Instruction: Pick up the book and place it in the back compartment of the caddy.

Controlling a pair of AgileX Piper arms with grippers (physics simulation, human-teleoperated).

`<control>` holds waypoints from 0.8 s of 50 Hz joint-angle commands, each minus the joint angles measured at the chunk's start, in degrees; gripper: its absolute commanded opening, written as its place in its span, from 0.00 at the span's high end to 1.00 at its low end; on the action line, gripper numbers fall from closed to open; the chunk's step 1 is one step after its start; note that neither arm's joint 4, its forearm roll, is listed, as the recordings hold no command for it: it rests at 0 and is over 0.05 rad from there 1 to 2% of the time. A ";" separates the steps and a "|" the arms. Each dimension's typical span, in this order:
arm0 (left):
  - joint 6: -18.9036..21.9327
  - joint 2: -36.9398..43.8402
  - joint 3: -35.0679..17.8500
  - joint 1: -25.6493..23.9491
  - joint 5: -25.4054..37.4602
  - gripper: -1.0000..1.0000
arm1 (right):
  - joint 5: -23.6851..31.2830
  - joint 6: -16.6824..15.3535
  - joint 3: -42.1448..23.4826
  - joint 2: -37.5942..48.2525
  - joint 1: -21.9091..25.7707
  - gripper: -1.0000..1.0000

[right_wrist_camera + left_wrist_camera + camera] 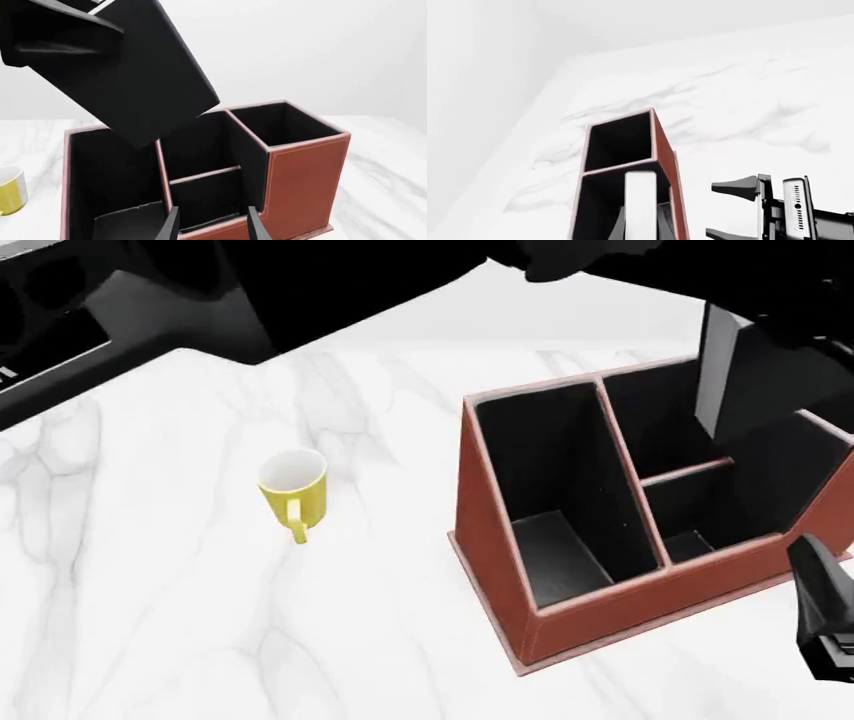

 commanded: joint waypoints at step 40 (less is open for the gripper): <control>-2.91 7.48 7.41 0.20 -12.34 1.00 | -0.13 0.42 0.16 0.14 0.14 0.00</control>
